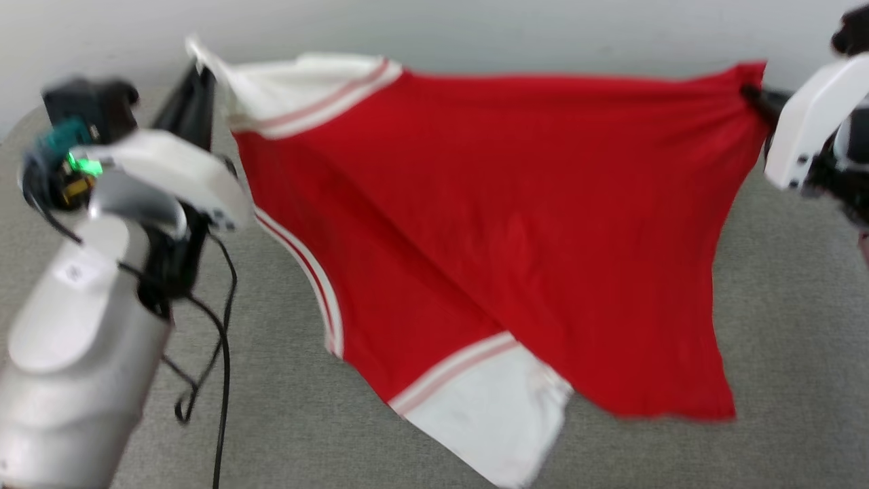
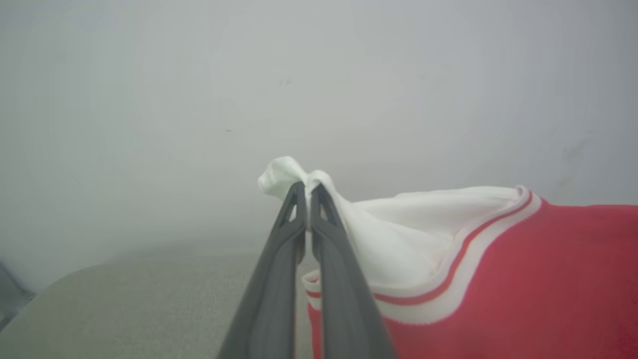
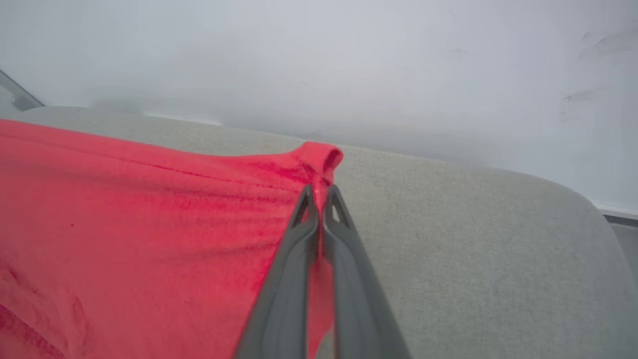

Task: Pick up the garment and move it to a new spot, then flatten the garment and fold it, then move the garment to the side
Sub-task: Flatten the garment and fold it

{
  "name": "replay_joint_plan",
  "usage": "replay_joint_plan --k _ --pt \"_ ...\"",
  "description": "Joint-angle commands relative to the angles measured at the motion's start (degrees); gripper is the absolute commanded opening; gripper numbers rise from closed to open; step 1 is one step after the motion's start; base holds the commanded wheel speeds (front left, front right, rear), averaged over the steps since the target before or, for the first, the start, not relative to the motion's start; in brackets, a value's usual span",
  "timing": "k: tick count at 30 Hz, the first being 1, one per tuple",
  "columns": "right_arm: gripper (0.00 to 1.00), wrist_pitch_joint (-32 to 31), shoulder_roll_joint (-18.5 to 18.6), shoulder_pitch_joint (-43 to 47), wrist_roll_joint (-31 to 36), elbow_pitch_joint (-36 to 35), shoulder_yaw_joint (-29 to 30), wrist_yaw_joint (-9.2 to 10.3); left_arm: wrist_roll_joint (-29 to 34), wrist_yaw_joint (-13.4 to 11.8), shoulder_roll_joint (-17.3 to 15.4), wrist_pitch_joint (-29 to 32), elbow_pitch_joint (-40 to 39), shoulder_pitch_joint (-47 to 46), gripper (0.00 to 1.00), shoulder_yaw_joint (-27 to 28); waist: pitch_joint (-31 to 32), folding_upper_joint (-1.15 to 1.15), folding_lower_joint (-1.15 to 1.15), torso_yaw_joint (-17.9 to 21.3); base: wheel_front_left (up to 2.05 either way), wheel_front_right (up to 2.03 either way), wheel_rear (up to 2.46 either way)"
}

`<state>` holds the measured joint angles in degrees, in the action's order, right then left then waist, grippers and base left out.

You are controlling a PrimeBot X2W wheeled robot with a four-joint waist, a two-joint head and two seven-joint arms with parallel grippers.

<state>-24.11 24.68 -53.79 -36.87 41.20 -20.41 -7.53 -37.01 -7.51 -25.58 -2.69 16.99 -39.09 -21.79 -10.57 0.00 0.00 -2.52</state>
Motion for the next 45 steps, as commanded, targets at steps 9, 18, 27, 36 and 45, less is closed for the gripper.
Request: replay_joint_plan --k 9,18,27,36,45 --pt "0.0 7.6 -0.8 -16.2 7.7 3.1 3.9 0.1 1.0 2.2 1.1 -0.3 13.2 -23.2 0.0 2.0 -3.4 0.0 0.0 2.9 0.0 0.0 0.0" --pt "0.0 13.6 -3.1 -31.8 13.9 6.9 8.9 0.11 4.5 2.7 -0.6 -2.7 23.0 -43.4 0.0 2.4 -11.0 0.0 0.0 4.8 0.0 0.0 0.0" --pt "0.0 16.5 -5.4 -40.9 16.3 10.0 9.7 0.11 3.9 3.7 -0.1 -4.8 27.9 -53.2 0.0 3.2 -20.5 0.0 0.0 5.2 0.0 0.0 0.0" --pt "0.0 18.3 -6.3 -42.0 15.0 12.9 7.1 0.09 0.8 6.5 2.3 -7.5 33.0 -51.2 0.0 4.3 -26.5 0.0 0.0 4.0 0.0 0.0 0.0" --pt "0.0 20.5 -5.5 -33.0 8.7 11.6 0.4 0.09 -4.4 11.6 4.5 -10.2 36.8 -43.1 0.0 6.7 -25.3 0.0 0.0 3.6 0.0 0.0 0.0"
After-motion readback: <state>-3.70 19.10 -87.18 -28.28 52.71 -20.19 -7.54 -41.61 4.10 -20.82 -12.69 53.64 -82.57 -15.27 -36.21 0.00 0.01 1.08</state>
